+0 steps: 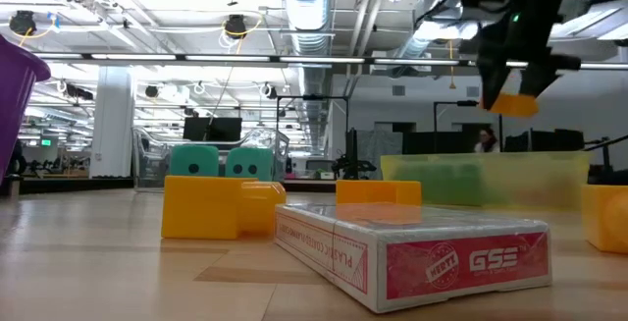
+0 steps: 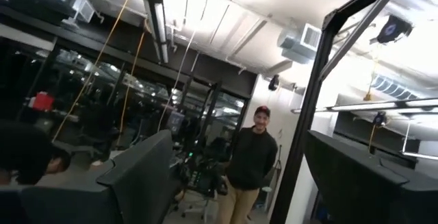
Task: Pick & Place Toys
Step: Put the yellow game piece into the yellow bin
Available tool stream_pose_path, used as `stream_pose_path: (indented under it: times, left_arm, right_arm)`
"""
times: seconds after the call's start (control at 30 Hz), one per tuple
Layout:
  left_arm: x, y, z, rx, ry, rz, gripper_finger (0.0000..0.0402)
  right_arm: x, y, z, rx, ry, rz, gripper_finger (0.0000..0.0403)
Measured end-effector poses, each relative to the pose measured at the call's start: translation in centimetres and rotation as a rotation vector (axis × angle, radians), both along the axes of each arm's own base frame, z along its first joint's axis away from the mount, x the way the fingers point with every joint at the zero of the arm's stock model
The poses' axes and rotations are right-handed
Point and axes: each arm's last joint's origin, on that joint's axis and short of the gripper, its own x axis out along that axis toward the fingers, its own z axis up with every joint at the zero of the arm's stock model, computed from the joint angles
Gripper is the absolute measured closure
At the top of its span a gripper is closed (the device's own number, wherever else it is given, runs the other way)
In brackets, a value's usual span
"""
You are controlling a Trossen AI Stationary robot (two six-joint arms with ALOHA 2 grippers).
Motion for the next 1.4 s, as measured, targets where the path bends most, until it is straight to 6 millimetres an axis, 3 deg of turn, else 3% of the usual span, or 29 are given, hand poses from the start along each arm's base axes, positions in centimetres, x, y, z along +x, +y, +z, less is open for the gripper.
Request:
stream_pose_path:
  times: [0.13, 0.33, 0.63, 1.17, 1.4]
  left_arm:
    - [0.2, 0.0, -0.1, -0.004, 0.010, 0.006, 0.0079]
    - [0.2, -0.2, -0.1, -0.012, 0.007, 0.009, 0.0079]
    - [0.2, -0.1, -0.1, -0.025, 0.007, 0.033, 0.0079]
    - [0.2, -0.1, -0.1, -0.032, 0.007, 0.046, 0.0079]
    - [0.2, -0.1, -0.1, -0.032, 0.007, 0.046, 0.0079]
  right_arm:
    - [0.6, -1.3, -2.0, 0.047, 0.041, 0.099, 0.0134]
    - [0.3, -1.4, -5.6, 0.124, 0.190, 0.186, 0.0134]
    - [-0.9, -1.3, -7.8, 0.147, 0.235, 0.208, 0.0133]
    - [-0.4, -1.5, -8.1, 0.141, 0.154, 0.171, 0.0129]
    - [-0.4, -1.4, -8.1, 0.164, 0.132, 0.139, 0.0083]
